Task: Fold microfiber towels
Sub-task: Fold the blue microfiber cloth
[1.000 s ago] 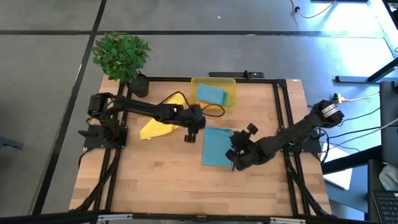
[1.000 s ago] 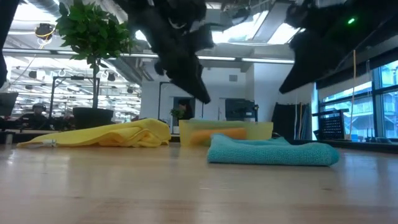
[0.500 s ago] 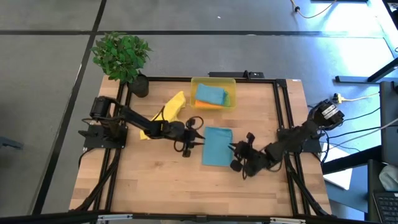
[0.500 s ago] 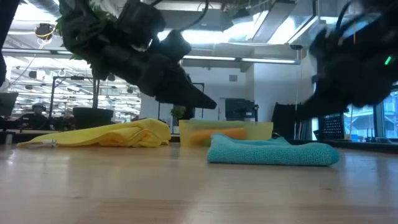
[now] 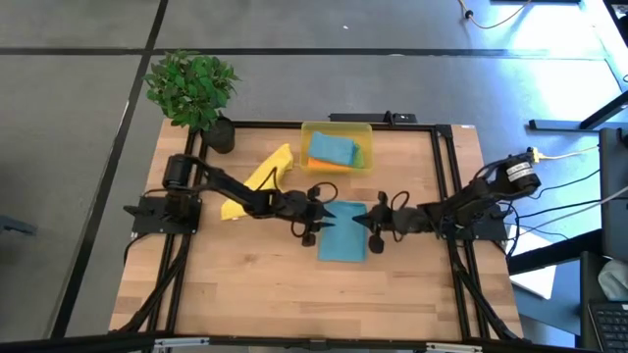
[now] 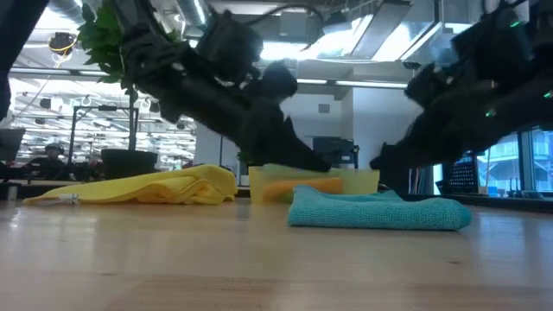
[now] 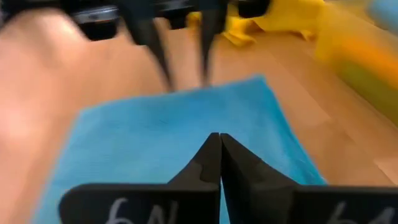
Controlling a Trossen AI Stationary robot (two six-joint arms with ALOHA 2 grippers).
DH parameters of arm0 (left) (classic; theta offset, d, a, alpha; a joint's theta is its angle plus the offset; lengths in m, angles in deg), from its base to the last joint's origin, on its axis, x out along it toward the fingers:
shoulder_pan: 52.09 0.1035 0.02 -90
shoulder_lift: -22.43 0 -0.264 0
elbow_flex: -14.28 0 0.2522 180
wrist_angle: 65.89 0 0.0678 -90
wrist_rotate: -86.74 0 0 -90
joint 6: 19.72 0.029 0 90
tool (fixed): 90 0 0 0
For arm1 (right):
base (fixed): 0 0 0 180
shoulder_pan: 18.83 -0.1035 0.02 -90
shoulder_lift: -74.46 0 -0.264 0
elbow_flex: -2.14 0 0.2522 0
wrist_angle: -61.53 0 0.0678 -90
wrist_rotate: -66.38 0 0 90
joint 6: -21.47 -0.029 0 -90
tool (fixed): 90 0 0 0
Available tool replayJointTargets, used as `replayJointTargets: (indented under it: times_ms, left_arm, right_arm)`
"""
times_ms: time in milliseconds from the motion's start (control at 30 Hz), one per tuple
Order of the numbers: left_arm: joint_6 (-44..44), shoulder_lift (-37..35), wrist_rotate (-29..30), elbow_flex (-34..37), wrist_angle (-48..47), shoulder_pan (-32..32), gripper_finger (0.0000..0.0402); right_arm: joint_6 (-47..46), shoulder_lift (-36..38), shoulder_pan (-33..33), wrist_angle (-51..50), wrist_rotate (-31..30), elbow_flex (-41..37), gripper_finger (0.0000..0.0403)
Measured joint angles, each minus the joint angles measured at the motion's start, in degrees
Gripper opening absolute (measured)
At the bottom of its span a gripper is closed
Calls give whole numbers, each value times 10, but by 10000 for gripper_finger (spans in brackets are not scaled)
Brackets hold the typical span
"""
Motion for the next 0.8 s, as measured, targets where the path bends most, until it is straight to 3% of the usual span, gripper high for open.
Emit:
replayJointTargets:
  times_ms: [300, 800]
  left_arm:
    - [-30, 71, 23, -8, 2, 20, 106]
    - [-41, 72, 25, -9, 3, 23, 106]
  right_arm:
    - [-32, -16, 87, -65, 49, -2, 9]
    - [-40, -16, 104, -70, 45, -2, 9]
